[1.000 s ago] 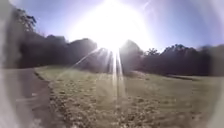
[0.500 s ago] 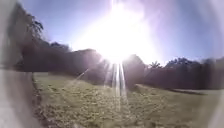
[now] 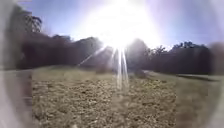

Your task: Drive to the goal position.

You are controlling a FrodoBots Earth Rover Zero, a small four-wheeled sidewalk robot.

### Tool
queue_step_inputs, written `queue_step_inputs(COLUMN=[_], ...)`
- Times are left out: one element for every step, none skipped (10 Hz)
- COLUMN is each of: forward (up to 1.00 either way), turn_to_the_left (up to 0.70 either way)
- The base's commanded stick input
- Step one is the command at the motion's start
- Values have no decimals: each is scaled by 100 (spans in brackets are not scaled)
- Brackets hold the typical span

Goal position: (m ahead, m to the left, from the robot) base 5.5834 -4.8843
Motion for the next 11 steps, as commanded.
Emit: queue_step_inputs(forward=[100, 100, 100, 100, 100, 100, 100, 100, 100, 100, 100], turn_to_the_left=[-15, 0, 0, 0, 0, 0, 0, 0, -40, -40, -40])
